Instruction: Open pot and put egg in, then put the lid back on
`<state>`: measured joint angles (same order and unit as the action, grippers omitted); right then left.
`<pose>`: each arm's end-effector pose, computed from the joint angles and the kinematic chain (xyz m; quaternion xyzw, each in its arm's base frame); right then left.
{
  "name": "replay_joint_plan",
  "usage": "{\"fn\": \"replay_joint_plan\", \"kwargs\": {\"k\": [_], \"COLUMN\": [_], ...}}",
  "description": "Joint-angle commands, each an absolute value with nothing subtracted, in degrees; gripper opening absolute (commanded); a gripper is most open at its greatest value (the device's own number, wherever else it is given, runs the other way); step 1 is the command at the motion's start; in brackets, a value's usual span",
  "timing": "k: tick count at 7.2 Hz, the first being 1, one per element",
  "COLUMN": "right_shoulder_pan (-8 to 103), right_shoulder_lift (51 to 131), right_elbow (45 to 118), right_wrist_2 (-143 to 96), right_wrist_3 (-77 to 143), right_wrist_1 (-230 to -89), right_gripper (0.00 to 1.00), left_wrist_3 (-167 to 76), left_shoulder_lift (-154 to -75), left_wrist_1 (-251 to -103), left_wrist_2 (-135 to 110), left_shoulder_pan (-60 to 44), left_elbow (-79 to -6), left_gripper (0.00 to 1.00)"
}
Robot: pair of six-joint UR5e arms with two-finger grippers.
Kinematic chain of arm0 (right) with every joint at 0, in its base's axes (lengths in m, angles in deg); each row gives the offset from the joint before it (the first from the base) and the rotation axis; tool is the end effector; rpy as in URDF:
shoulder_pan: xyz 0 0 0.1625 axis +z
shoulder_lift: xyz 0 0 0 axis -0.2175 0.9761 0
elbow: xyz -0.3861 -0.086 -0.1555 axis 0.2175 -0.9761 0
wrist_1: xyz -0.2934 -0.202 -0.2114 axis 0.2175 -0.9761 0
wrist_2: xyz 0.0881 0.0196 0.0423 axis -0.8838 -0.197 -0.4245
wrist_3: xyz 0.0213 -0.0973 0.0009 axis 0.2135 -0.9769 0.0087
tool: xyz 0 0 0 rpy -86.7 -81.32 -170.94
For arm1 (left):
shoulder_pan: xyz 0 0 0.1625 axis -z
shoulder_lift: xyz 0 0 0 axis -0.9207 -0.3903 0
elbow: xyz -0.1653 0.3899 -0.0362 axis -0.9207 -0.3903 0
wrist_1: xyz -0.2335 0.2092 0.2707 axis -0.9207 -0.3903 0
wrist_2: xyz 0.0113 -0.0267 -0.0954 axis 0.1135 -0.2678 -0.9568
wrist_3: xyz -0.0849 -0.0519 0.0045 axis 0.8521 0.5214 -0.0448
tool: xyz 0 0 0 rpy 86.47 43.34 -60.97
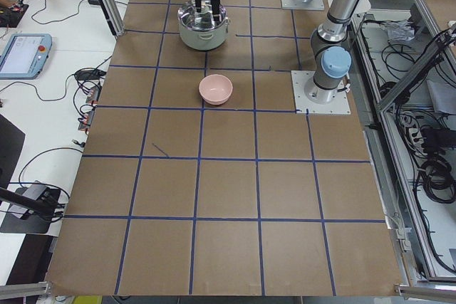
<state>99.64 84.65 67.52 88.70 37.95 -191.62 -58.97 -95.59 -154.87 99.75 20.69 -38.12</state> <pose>0.3799 -0.5745 0.3440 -0.0063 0.9995 -0.0269 0.0179 -0.1120 -0.4985 0.5031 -0.0298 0.9994 0.0146 0.0076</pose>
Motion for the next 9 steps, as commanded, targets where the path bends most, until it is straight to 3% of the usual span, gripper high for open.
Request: {"fn": "replay_joint_plan", "kwargs": {"k": [1, 5, 9], "right_shoulder_pan": [99.7, 98.8, 86.6], "right_shoulder_lift": [84.9, 96.1, 105.1], "right_elbow": [67.5, 67.5, 69.2], "right_wrist_2": [88.4, 88.5, 89.0], "right_wrist_3": [37.6, 35.1, 20.0], "right_wrist_1": [-191.4, -180.8, -167.6], "right_gripper": [1.00, 1.00, 1.00], "left_wrist_3": [-59.0, -59.0, -59.0], "left_shoulder_lift": [-95.6, -95.6, -95.6], "left_wrist_1": [-154.9, -154.9, -154.9], "left_wrist_2": [99.7, 99.7, 99.7], "left_shoulder_pan": [20.7, 20.8, 20.8], "left_elbow": [-38.2, -38.1, -38.0], "left_gripper": [1.00, 1.00, 1.00]}}
